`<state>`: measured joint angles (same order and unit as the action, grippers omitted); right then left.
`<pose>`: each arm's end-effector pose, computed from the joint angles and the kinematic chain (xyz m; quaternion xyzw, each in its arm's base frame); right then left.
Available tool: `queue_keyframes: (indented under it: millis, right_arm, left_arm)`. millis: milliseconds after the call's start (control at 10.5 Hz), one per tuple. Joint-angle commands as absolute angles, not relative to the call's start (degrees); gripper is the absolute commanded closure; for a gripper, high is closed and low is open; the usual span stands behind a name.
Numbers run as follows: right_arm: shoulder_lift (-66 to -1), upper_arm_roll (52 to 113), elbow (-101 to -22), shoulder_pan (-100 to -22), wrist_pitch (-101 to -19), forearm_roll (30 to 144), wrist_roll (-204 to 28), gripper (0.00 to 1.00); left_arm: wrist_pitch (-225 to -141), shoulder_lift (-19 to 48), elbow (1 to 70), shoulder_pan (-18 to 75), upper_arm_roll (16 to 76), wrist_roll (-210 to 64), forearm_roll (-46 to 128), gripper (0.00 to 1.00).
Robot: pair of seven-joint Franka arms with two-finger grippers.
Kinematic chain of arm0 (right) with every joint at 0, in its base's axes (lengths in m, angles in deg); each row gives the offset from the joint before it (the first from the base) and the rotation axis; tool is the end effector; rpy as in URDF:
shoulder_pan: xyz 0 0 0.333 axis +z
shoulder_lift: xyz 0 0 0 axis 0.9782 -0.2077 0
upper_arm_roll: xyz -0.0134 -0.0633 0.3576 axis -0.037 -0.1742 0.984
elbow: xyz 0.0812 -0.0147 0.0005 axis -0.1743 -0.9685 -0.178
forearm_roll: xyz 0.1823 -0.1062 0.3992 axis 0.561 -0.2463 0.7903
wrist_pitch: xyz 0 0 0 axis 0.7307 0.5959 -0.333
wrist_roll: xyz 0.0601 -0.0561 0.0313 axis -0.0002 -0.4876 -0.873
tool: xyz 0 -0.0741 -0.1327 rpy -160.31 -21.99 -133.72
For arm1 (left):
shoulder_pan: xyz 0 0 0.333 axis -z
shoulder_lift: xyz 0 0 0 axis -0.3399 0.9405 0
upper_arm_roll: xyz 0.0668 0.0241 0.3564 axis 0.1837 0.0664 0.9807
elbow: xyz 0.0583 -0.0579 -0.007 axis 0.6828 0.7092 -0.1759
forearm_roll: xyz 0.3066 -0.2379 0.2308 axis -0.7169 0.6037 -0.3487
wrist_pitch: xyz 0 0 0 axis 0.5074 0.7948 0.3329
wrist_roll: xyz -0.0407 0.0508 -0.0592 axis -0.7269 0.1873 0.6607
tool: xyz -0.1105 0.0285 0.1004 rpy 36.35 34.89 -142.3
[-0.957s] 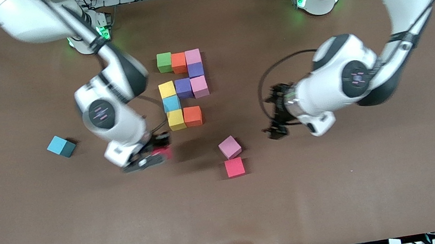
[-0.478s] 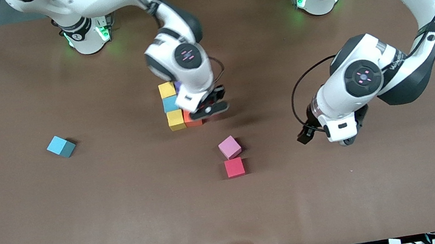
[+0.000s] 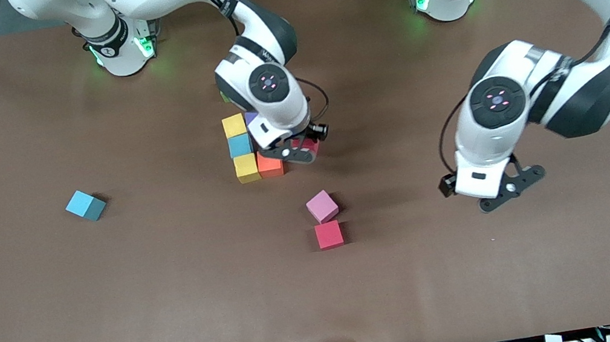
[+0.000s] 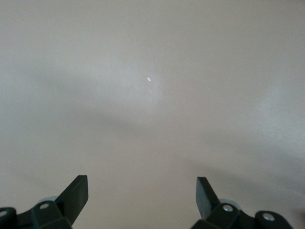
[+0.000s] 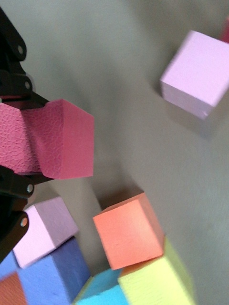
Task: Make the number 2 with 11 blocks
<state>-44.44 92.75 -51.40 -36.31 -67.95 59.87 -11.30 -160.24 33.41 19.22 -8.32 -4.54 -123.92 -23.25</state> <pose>0.5369 0.5687 0.2706 -0.9577 0.2715 0.0784 0.0551 0.7264 -0.2191 0.3979 -0.9851 -0.1183 -0.0535 0.1127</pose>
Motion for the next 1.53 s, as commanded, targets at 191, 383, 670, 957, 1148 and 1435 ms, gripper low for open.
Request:
queue_keyframes:
  millis: [191,383,670,957,1148,1435]
  right_arm:
    - [-47.5,85.8,-49.0,-30.5,-69.0,61.2,21.4,1.0]
    - [-47.6,85.5,-49.5,-30.1,-69.0,60.6,28.4,1.0]
    - [-47.3,85.9,-54.5,-30.0,-72.2,57.6,33.1,1.0]
    - [-46.9,86.7,-58.6,-30.7,-76.8,57.5,33.2,1.0]
    - [-46.4,86.7,-60.2,-30.8,-77.0,57.5,33.8,1.0]
    - [-43.5,87.5,-65.0,-32.3,-78.5,56.1,34.0,1.0]
  left_arm:
    - [-159.3,24.3,19.3,-14.7,-5.0,-101.9,-21.8,0.0]
    - [-159.2,19.7,19.0,-18.0,-5.1,-91.0,-16.7,0.0]
    - [-156.1,17.2,16.0,-23.9,-5.5,-81.4,-6.0,0.0]
    - [-148.5,14.9,12.0,-24.3,-5.7,-74.2,-4.1,0.0]
    - [-148.6,14.7,12.0,-24.3,-5.5,-74.1,-3.6,0.0]
    - [-148.8,14.8,11.7,-24.3,-5.7,-74.2,-3.4,0.0]
